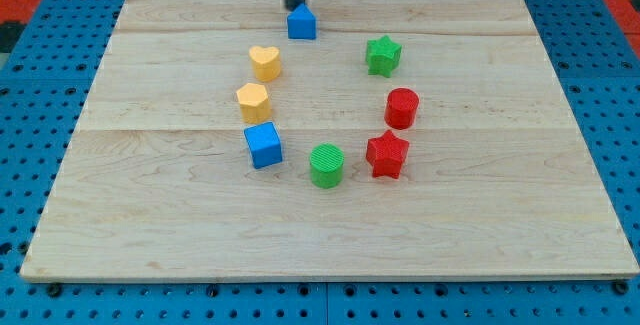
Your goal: Move the blue triangle to the yellow heart
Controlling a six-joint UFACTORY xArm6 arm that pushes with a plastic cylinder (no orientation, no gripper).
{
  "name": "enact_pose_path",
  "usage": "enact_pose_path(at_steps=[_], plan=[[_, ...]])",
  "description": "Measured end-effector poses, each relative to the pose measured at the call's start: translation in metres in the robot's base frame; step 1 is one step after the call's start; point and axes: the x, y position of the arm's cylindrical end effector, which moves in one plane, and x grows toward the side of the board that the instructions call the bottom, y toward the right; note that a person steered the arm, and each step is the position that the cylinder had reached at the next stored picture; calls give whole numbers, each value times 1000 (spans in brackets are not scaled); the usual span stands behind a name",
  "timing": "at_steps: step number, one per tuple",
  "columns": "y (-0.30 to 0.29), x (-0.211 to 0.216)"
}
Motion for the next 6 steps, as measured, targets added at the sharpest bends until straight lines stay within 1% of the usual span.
enact_pose_path(at_steps=[1,2,4,5,6], plan=[[57,10],[49,33],[-40,42],[-52,40],[-54,26]])
